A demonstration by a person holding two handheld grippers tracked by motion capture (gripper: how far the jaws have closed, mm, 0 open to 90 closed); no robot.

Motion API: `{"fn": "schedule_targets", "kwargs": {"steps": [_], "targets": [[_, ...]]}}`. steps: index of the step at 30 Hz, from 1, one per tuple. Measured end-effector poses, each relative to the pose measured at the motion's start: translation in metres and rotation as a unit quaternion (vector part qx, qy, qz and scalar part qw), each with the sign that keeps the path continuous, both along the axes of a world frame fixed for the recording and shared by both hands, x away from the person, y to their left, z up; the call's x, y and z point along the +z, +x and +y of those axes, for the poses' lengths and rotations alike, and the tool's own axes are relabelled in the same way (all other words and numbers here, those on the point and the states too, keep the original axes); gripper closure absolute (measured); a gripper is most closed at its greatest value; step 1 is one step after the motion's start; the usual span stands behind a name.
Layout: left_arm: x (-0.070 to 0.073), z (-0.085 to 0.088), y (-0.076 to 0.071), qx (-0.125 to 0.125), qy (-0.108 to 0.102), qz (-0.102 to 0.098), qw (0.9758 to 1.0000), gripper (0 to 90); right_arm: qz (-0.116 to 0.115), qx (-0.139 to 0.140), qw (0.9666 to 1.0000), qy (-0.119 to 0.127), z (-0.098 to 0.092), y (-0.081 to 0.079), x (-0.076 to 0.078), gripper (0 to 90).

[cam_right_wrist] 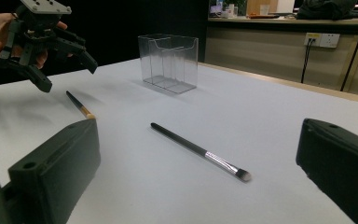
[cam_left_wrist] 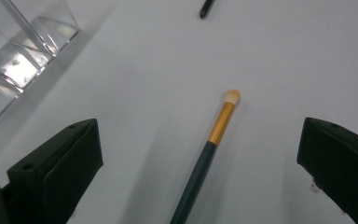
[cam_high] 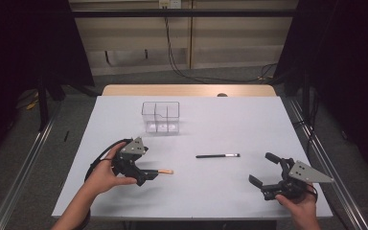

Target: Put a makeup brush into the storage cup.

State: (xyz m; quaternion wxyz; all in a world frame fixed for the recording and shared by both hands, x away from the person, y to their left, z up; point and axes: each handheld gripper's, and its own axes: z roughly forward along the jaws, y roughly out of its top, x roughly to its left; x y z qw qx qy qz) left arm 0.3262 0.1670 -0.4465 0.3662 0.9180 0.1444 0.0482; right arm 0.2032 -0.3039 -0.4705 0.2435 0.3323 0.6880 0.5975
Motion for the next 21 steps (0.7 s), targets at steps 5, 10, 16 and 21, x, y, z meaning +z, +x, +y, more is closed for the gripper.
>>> {"fn": "schedule_targets", "kwargs": {"steps": [5,10,16,21], "targets": [[0.003,-0.004,0.003,-0.008,0.031,0.019,0.9993,0.0,0.001,0.0,1.0,-0.001,0.0,0.0,0.0,0.0],[0.004,-0.009,0.006,-0.016,0.062,0.03,0.9975,0.0,0.0,0.0,1.0,0.0,0.0,0.0,0.0,0.0],[0.004,-0.015,0.007,-0.031,0.096,0.037,0.9942,0.4,0.001,0.002,1.0,-0.001,0.0,0.0,0.0,0.0],[0.005,-0.017,0.01,-0.044,0.121,0.042,0.9908,4.0,0.001,0.003,1.0,-0.001,0.0,0.0,0.0,0.0]]}}
